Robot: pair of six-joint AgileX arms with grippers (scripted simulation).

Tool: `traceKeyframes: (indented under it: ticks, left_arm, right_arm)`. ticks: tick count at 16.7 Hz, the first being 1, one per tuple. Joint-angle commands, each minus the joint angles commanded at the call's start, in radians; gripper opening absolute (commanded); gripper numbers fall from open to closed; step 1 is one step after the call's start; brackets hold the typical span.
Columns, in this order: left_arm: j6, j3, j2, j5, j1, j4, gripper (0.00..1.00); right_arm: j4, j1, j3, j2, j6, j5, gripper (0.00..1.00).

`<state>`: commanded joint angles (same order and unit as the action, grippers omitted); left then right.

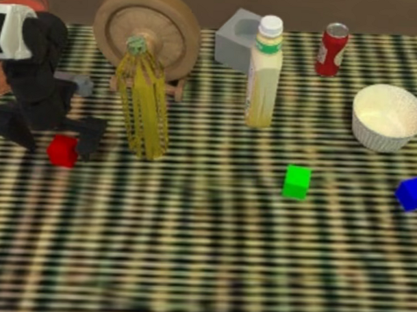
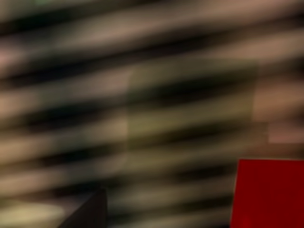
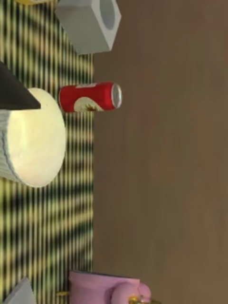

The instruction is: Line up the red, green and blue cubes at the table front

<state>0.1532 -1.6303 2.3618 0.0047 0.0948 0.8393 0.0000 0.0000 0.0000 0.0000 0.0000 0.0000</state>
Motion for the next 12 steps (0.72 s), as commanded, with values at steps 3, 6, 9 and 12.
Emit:
traceKeyframes:
  ticks: [3,6,9,12]
  left_arm:
    - [0.0,0.0,0.0,0.0,0.0,0.0,0.85]
    - [0.0,0.0,0.0,0.0,0.0,0.0,0.62]
    - [0.0,0.0,0.0,0.0,0.0,0.0,0.4]
    - [0.0,0.0,0.0,0.0,0.0,0.0,0.17]
  right_arm:
    - [0.0,0.0,0.0,0.0,0.0,0.0,1.0]
    - [0.0,0.0,0.0,0.0,0.0,0.0,1.0]
    - [0.0,0.0,0.0,0.0,0.0,0.0,1.0]
    - [0.0,0.0,0.0,0.0,0.0,0.0,1.0]
